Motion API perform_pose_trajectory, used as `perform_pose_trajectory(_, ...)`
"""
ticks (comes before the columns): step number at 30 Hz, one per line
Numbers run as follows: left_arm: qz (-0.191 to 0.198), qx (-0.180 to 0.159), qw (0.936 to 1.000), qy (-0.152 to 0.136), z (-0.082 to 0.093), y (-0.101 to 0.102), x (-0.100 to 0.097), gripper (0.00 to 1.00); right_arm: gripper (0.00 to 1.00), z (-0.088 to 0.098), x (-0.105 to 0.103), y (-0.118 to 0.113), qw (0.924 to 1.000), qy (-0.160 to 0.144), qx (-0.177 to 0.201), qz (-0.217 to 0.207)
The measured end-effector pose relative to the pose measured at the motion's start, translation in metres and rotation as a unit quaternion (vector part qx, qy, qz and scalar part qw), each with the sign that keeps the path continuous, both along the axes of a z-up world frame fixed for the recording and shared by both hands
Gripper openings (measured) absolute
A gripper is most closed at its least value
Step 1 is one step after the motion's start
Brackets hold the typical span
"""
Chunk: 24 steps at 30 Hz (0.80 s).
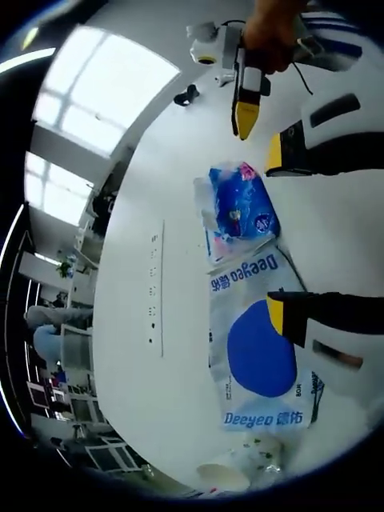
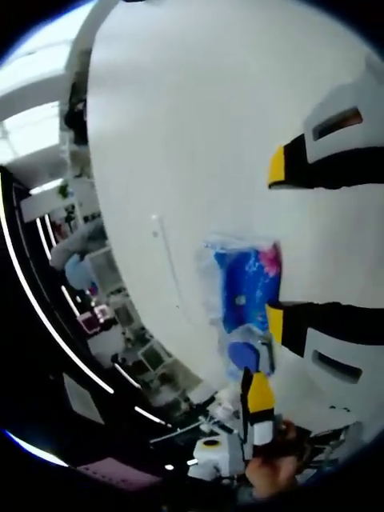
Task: Arrange the tabletop items into an orderly group along one side of the table until the central work area is clear of visible clutter.
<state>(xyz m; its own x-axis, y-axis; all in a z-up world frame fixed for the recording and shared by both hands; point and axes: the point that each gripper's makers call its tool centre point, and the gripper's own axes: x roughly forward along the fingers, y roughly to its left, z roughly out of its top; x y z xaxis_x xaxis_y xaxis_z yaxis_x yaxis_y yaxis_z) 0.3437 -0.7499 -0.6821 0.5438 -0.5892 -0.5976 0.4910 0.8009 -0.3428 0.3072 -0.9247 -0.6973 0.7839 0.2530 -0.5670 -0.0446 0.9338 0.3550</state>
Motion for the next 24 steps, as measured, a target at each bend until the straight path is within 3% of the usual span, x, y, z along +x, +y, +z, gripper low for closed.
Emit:
perform_pose_trajectory(12, -0.03, -0.01, 0.9992, -0.023, 0.005, 0.006, -0.033, 0.67, 0.67, 0.011, -0.024, 0.009, 0.9986, -0.031, -0.024, 0.034)
perform_pose_trajectory(24, -0.031, -0.023, 0.9987, -0.034, 0.009, 0.025, -0.058, 0.77, 0.75, 0.012, -0.053, 0.016, 0.998, -0.033, -0.028, 0.047)
